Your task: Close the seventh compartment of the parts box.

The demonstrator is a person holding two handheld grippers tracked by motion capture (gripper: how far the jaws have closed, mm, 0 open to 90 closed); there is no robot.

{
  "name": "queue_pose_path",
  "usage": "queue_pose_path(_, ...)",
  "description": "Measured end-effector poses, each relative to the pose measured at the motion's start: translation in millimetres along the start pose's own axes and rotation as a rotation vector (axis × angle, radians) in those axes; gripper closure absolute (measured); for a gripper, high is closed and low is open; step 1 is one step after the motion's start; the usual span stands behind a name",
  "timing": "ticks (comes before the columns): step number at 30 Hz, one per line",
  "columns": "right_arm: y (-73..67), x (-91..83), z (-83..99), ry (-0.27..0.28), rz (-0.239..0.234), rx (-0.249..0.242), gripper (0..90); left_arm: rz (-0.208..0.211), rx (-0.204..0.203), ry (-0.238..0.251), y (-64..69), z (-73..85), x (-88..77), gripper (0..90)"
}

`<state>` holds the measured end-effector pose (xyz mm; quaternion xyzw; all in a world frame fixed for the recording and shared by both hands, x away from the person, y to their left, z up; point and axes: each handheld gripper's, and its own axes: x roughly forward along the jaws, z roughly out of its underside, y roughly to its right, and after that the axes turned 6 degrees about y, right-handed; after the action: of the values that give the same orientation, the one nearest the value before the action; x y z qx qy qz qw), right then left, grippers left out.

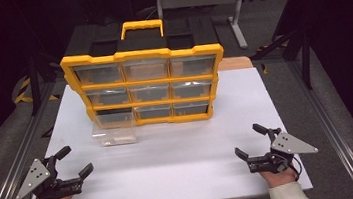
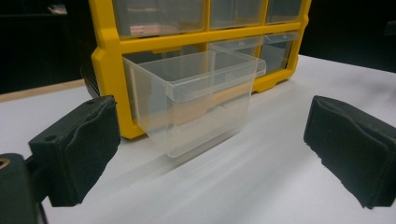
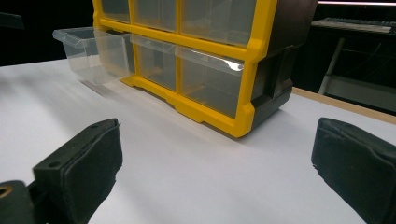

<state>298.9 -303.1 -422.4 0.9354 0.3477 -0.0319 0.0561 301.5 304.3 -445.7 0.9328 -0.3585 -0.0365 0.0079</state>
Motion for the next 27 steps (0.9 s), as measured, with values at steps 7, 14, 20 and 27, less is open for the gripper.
queue_pose_path(7, 1.0, -1.0, 0.6, -0.004, 0.004, 0.005, 2.6, 0.0, -0.012, 0.015, -2.2, -0.7, 1.1, 0.5)
queue_pose_path(14, 2.4, 0.5, 2.6, -0.011, 0.003, 0.016, 2.9, 0.039, -0.063, 0.046, -7.0, 0.9, 2.0, 2.2)
queue_pose_path(20, 2.6, 0.1, 2.7, -0.011, -0.001, 0.019, 2.9, 0.023, -0.054, 0.07, -3.8, -2.3, 0.4, 2.5)
queue_pose_path(27, 2.5, 3.2, 3.1, -0.016, -0.009, 0.017, 2.8, 0.06, -0.096, 0.062, -3.7, -5.5, 3.3, 1.7)
